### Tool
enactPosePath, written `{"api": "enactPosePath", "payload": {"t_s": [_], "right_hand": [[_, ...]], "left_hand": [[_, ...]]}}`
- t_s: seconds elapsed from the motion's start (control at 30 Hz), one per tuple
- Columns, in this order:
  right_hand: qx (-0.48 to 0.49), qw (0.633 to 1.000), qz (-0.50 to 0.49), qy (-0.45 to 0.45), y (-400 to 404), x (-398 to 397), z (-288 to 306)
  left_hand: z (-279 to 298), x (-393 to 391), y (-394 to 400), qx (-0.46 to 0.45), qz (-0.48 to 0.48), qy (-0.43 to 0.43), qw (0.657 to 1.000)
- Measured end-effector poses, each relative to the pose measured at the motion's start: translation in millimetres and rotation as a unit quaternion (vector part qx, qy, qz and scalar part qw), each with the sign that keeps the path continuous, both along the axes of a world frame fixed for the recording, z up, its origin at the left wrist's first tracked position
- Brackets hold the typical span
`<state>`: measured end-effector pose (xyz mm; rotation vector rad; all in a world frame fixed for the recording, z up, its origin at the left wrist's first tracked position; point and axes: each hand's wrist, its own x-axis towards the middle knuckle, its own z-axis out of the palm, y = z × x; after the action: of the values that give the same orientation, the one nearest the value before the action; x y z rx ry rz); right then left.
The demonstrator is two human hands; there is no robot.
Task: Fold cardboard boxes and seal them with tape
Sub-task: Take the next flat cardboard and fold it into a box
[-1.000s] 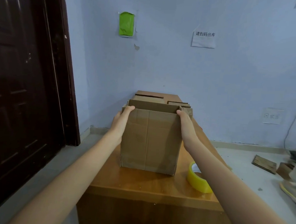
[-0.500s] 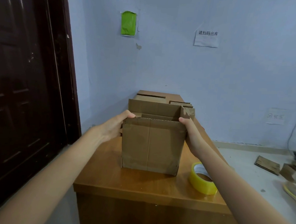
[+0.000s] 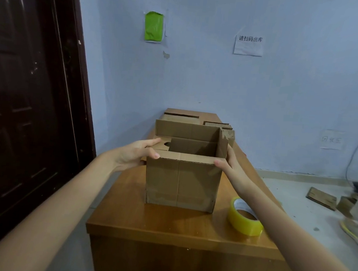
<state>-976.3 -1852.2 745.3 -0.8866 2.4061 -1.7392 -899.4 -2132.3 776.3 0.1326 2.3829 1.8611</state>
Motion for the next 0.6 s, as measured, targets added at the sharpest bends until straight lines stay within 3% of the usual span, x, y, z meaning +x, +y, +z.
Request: {"api": "enactPosePath", "payload": {"t_s": [0.6], "right_hand": [[0.102,0.991,0.015,0.088,8.2,3.5,4.5]], "left_hand": [[6.0,-3.2,-1.0,-0.003,-0.014,-0.015,1.0]]}}
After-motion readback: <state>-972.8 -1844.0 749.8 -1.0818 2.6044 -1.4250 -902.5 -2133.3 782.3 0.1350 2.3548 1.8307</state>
